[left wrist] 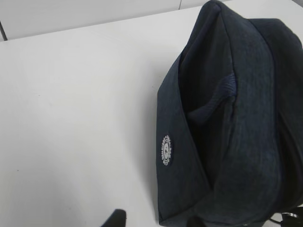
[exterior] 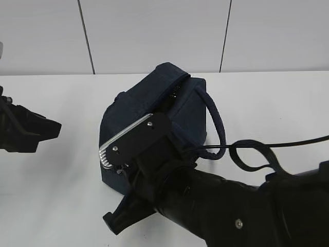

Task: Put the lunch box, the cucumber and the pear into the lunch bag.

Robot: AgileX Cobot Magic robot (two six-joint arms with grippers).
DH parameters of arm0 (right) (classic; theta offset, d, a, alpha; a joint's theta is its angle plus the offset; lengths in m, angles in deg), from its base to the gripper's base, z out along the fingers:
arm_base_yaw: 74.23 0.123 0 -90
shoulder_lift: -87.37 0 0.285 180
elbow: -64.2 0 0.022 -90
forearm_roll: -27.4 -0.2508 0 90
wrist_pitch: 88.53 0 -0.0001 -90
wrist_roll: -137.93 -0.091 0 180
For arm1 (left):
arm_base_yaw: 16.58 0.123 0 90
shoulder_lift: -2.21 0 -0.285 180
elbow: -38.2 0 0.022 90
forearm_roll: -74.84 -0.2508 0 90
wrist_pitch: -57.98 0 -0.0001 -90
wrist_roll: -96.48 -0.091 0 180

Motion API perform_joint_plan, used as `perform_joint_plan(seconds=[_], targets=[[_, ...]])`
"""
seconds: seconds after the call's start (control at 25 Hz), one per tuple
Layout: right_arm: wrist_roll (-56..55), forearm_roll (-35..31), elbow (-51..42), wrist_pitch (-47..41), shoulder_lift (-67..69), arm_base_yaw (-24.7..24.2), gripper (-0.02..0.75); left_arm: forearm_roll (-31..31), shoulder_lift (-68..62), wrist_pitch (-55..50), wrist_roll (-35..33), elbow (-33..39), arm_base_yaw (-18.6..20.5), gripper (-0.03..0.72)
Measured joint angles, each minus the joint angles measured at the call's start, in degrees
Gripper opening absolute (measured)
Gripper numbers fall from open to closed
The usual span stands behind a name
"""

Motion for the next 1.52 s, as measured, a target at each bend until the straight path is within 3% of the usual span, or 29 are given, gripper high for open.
perform_joint_plan(seconds=[0.72, 0.92, 1.12, 1.52], targets=[[0.26, 3.34, 5.74, -1.54, -0.64, 0.00, 0.000, 0.06, -6.85, -2.86, -2.52, 0.00, 0.00, 0.241], [0.26, 3.34, 6.11, -1.39, -0.64, 0.00, 0.000, 6.65, -8.07, -3.17, -19.92, 0.00, 0.00, 0.241], [0.26, 3.34, 6.10, -1.27, -0.64, 0.00, 0.000, 21.12, -8.07, -8.19, -42.67, 0.00, 0.00, 0.241], [0.30, 3.34, 6.10, -1.17, -0.64, 0.00, 0.000, 24.83, -17.73, -12.34, -51.95, 0.00, 0.98, 0.241]])
